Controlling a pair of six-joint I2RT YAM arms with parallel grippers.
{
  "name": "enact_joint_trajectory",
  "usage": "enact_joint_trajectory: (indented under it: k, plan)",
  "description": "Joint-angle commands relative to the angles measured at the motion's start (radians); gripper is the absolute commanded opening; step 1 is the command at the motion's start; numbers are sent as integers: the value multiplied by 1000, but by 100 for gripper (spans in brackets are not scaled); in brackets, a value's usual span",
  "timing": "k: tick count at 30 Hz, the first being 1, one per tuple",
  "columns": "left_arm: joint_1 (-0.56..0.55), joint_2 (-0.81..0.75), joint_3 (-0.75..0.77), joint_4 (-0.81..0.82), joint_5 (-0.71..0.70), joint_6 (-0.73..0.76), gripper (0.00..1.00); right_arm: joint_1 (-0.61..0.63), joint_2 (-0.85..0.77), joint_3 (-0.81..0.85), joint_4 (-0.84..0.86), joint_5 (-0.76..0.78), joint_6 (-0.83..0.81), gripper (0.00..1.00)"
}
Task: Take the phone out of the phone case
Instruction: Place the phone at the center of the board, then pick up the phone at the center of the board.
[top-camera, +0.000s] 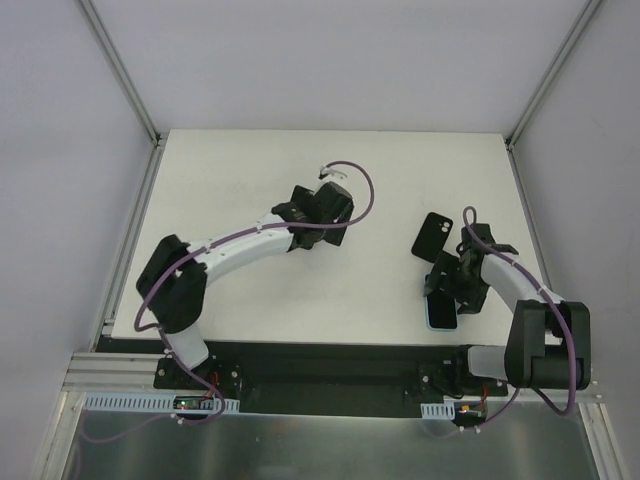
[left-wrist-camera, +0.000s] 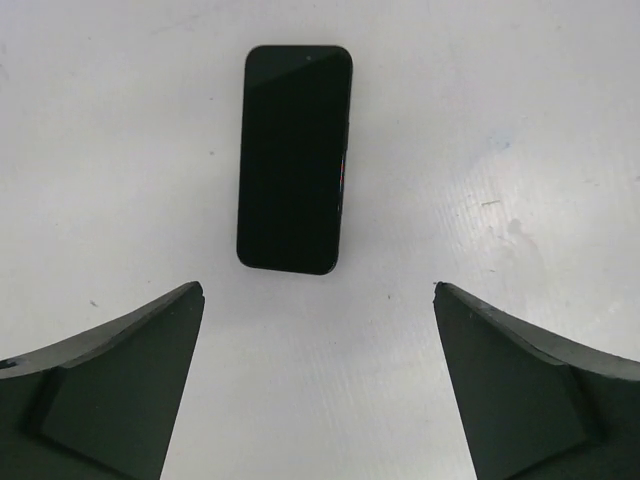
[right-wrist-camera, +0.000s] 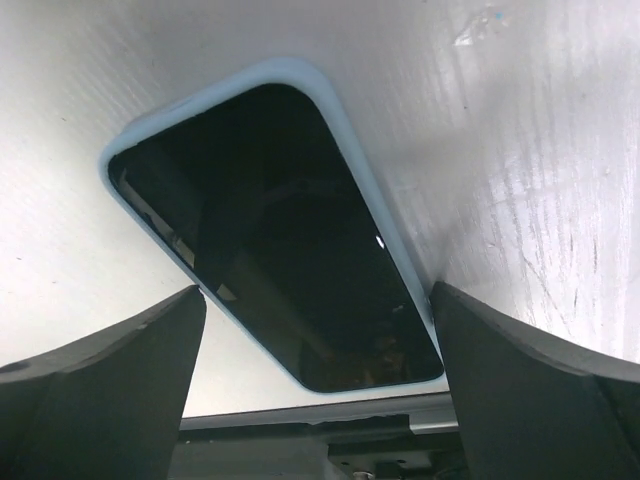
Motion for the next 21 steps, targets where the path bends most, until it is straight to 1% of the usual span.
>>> enact_joint_trajectory:
  k: [1,4,5,9,11,14,17,21]
  plan:
    - [26,-196,-45,-12,67,-40,98,61,59,25,-2,-44,-9,96]
    - [49,-276,-73,-15,121,-57,98,112,102,37,-10,-38,-6,96]
    - [58,-310,-80,-20,141,-66,98,130,121,49,-15,-15,-2,96]
    - [100,-379,-119,-27,210,-95,98,241,141,78,-36,45,18,96]
    - [116,-408,-128,-29,240,-103,99,267,156,97,-41,57,28,98]
    - [129,-437,-140,-37,271,-112,99,304,179,108,-38,38,11,98]
    - [136,-456,-150,-43,285,-118,99,339,162,114,-27,-5,-3,98]
    - [143,-467,-163,-46,313,-129,99,379,152,135,-44,-19,-18,98]
